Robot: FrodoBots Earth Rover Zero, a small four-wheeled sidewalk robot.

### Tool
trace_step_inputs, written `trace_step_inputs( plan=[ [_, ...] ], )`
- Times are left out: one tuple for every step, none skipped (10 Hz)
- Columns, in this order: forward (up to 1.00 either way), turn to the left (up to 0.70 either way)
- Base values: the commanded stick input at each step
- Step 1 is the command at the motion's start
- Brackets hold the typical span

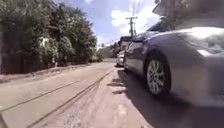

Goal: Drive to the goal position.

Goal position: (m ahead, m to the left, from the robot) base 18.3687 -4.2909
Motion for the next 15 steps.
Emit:
trace_step_inputs(
  plan=[
    [0.70, 0.00],
    [0.70, 0.00],
    [0.70, 0.00],
    [0.70, 0.00],
    [0.70, 0.00],
    [0.70, 0.00],
    [0.70, 0.00],
    [0.70, 0.00],
    [0.70, 0.00],
    [0.70, -0.03],
    [0.70, -0.15],
    [0.70, -0.30],
    [0.70, -0.29],
    [0.70, -0.07],
    [0.70, 0.00]
  ],
)
